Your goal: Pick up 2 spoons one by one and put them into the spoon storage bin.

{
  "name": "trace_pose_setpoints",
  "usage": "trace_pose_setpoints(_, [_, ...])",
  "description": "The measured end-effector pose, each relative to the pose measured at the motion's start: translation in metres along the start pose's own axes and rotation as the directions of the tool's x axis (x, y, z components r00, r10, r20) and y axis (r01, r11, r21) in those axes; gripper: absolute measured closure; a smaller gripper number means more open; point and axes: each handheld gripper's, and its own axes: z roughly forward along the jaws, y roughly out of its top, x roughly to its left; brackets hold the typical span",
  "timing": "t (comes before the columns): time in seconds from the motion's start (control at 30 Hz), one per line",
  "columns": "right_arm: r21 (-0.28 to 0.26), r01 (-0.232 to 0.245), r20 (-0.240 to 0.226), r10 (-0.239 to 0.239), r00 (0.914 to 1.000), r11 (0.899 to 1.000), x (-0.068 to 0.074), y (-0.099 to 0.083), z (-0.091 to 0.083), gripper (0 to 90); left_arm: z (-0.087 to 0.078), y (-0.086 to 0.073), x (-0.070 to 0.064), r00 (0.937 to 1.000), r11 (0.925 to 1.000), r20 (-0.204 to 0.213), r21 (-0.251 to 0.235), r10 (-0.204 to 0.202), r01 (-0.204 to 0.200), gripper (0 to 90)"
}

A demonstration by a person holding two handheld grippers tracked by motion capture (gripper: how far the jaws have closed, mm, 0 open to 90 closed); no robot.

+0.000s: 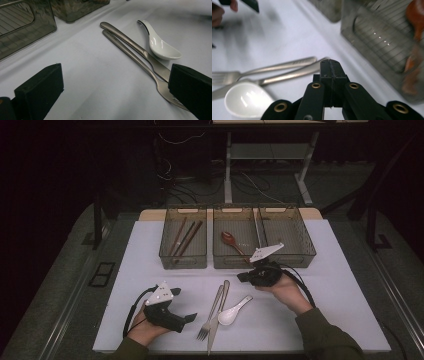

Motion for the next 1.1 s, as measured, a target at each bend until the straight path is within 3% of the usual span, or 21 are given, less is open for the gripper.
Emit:
trace_pose_setpoints(0.27, [0.062,0.022,-0.018,-0.021,0.9996,0.998,0.014,-0.020,0.009,88.9,0.001,0.000,-0.001,1.0000,1.0000,0.001,0.005,0.008,-0.008,0.0])
trace_pose_setpoints(0.67, [0.114,0.034,-0.031,-0.030,0.9991,0.993,0.020,-0.029,0.018,88.9,0.000,0.000,-0.002,1.0000,1.0000,0.003,0.003,0.008,-0.008,0.0])
trace_pose_setpoints(1.1, [0.126,0.038,-0.041,-0.033,0.9986,0.991,0.026,-0.042,0.004,88.8,0.000,0.000,-0.002,0.9999,0.9999,0.003,0.006,0.011,-0.011,0.0])
